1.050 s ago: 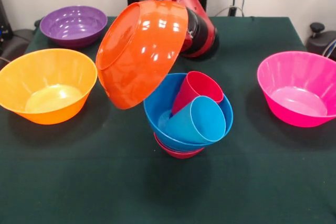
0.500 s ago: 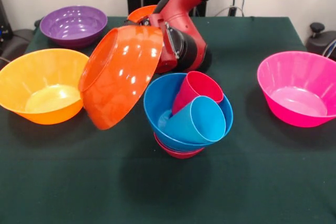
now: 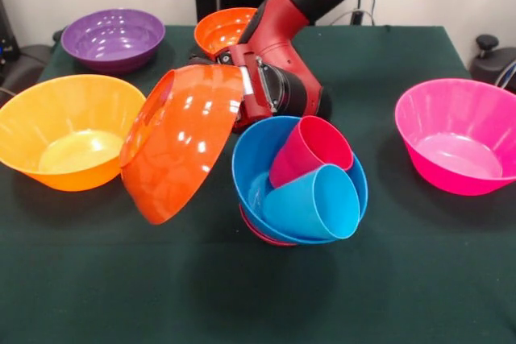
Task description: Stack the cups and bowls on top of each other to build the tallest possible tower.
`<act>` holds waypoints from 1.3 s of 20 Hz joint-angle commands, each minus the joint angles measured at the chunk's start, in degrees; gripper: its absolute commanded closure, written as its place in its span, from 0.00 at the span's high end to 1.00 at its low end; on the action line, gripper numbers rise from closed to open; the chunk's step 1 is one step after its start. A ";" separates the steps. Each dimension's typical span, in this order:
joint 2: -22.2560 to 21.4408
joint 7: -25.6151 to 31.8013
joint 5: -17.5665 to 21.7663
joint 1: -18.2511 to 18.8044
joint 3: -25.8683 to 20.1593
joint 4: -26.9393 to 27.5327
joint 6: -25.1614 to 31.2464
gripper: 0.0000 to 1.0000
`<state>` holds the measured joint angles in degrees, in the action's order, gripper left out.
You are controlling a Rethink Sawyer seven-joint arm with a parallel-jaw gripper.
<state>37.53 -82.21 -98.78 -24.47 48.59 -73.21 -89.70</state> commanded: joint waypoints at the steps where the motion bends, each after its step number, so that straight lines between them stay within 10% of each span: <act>1: 2.54 20.15 4.41 -0.32 -11.50 11.00 -1.04 0.00; 26: -1.29 7.30 8.05 -0.84 -9.69 -1.07 0.60 0.00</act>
<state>35.40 -80.34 -95.23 -25.41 46.47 -73.16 -91.23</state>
